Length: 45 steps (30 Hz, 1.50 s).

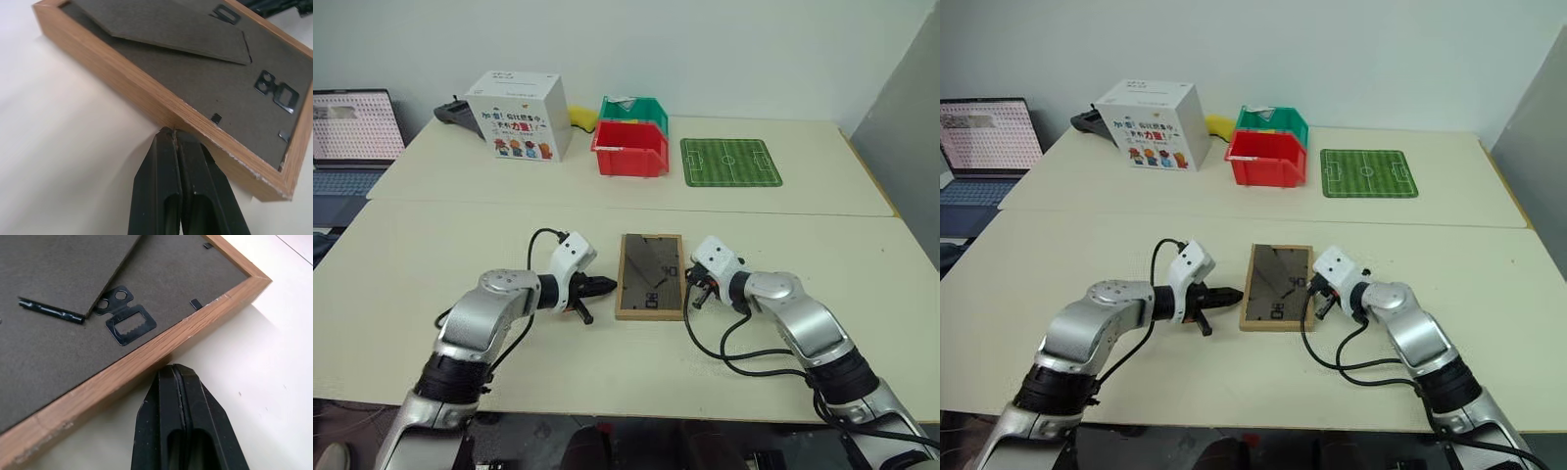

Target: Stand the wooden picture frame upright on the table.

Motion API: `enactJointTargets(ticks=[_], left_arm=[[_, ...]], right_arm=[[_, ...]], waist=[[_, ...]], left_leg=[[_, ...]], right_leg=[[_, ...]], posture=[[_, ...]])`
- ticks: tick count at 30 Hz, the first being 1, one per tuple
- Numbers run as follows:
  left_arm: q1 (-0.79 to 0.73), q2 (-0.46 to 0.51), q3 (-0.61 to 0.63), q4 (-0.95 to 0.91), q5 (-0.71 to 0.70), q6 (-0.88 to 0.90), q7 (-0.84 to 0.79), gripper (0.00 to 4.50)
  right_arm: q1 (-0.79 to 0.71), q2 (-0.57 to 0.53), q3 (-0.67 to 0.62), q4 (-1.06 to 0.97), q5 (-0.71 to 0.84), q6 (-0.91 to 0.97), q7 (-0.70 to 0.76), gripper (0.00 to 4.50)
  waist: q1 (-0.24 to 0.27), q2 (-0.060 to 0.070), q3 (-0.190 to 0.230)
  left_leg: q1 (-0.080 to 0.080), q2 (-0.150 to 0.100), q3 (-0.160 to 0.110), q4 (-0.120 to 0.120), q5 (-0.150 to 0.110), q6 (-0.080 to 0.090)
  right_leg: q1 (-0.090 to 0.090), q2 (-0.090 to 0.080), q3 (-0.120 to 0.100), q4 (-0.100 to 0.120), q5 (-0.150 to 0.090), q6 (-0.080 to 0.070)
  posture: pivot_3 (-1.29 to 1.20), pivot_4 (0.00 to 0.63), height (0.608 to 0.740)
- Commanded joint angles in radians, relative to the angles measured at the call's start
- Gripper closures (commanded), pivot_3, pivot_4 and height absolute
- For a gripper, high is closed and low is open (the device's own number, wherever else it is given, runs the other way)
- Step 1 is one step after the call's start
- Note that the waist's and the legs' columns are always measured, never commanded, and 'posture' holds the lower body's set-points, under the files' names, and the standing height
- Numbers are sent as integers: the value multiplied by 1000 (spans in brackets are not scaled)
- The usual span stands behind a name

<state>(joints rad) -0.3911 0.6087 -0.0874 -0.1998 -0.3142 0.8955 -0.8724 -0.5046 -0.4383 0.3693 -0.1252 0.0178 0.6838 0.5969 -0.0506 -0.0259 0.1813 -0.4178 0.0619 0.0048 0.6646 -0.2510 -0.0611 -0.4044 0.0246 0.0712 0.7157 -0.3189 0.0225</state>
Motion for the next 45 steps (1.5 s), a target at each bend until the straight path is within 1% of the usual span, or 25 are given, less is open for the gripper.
enactJointTargets(ticks=[1,6,12,17,19,20,21,23,24,25,28,31,32,33,35,37,40,41,42,44,45], left_arm=[[19,13,44,-121,-57,42,17,4487],[75,50,88,-175,-80,82,40,4487],[142,88,127,-213,-108,96,49,4487],[168,121,139,-195,-105,89,55,4487],[189,157,143,-176,-88,39,35,4487],[201,173,153,-167,-81,12,26,4487],[212,181,185,-162,-108,21,7,4487],[223,187,234,-156,-172,51,-20,4115],[225,182,267,-158,-221,88,-32,4053],[210,161,326,-148,-309,191,-34,3830],[175,126,448,-84,-481,437,-30,3310],[131,91,525,-16,-564,615,1,2768],[115,75,546,9,-585,668,15,2506],[108,64,557,26,-603,700,30,2398],[114,55,555,42,-637,719,59,1885],[135,35,540,37,-641,719,87,1508],[151,-22,522,48,-610,703,133,1029],[156,-38,510,54,-600,684,147,719],[159,-51,501,58,-592,669,160,603],[162,-76,465,81,-560,614,180,157],[159,-87,454,98,-551,597,185,34]], right_arm=[[-20,29,46,-49,5,-32,49,4500],[-26,45,54,-57,17,-24,80,4500],[-19,57,22,-88,72,40,127,4500],[-3,-1,7,-56,39,-2,125,4500],[-1,-24,-14,-44,36,-16,127,4500],[2,-35,-30,-45,42,-21,131,4500],[6,-41,-50,-50,58,-28,137,4500],[12,-41,-72,-55,80,-34,143,4500],[14,-38,-79,-56,88,-37,146,4500],[16,-34,-84,-55,95,-40,150,4500],[17,-24,-81,-44,106,-59,164,4500],[20,-15,-69,-41,108,-69,179,4500],[23,-13,-61,-43,107,-73,185,4500],[26,-13,-55,-45,107,-74,190,4500],[32,-10,-45,-48,105,-75,196,4500],[39,-8,-38,-53,104,-71,197,4500],[50,-1,-24,-60,101,-68,193,4500],[52,5,-20,-63,102,-64,190,4500],[54,11,-17,-66,103,-60,188,4500],[51,26,-3,-61,98,-59,182,4500],[48,34,1,-58,96,-58,179,4500]], waist=[[1,0,0],[-2,0,0],[-1,0,0],[0,0,0],[0,0,0],[0,0,0],[0,0,0],[0,0,0],[0,0,0],[0,0,0],[0,0,0],[-2,0,0],[-2,0,0],[-3,0,0],[-2,0,0],[-1,0,0],[0,0,0],[0,0,-1],[0,0,-1],[0,-1,-1],[0,-1,-1]], left_leg=[[0,0,0,0,0,0],[0,0,0,0,0,0],[0,0,0,0,0,0],[0,0,0,0,0,0],[0,0,0,0,0,0],[0,0,0,0,0,0],[0,0,0,0,0,0],[0,0,0,-1,0,0],[0,0,0,-1,0,0],[0,0,0,0,0,0],[0,0,0,0,0,0],[0,0,0,0,0,0],[0,0,0,0,0,0],[0,0,-1,0,0,0],[0,0,-1,0,0,0],[0,0,-1,0,0,0],[0,0,-1,0,0,0],[0,0,-1,0,0,0],[1,0,-1,0,0,0],[1,0,-1,0,0,0],[1,0,-1,0,0,0]], right_leg=[[0,0,0,0,0,0],[0,0,0,0,0,0],[0,0,0,0,0,0],[0,-1,0,0,0,0],[0,-1,0,0,0,0],[0,-1,0,0,0,0],[0,-1,0,0,0,0],[0,-1,0,0,0,0],[0,-1,0,0,0,0],[0,-1,0,-1,0,0],[0,-1,-1,0,0,0],[0,0,-1,0,0,0],[0,0,-1,0,0,0],[0,0,-2,0,0,0],[0,-1,-2,0,0,0],[0,-1,-2,0,0,0],[0,-3,-1,0,0,0],[0,-4,-1,0,0,0],[1,-4,-1,0,0,0],[1,-4,-1,1,0,0],[1,-4,-1,1,0,0]], posture=[[0,150,740],[0,150,740],[0,150,740],[0,150,740],[0,150,740],[0,150,740],[0,150,740],[0,150,740],[0,150,740],[0,150,740],[0,150,740],[0,150,740],[0,150,740],[0,150,740],[0,150,740],[0,150,740],[0,150,740],[0,150,740],[0,150,740],[0,150,740],[0,150,740]])
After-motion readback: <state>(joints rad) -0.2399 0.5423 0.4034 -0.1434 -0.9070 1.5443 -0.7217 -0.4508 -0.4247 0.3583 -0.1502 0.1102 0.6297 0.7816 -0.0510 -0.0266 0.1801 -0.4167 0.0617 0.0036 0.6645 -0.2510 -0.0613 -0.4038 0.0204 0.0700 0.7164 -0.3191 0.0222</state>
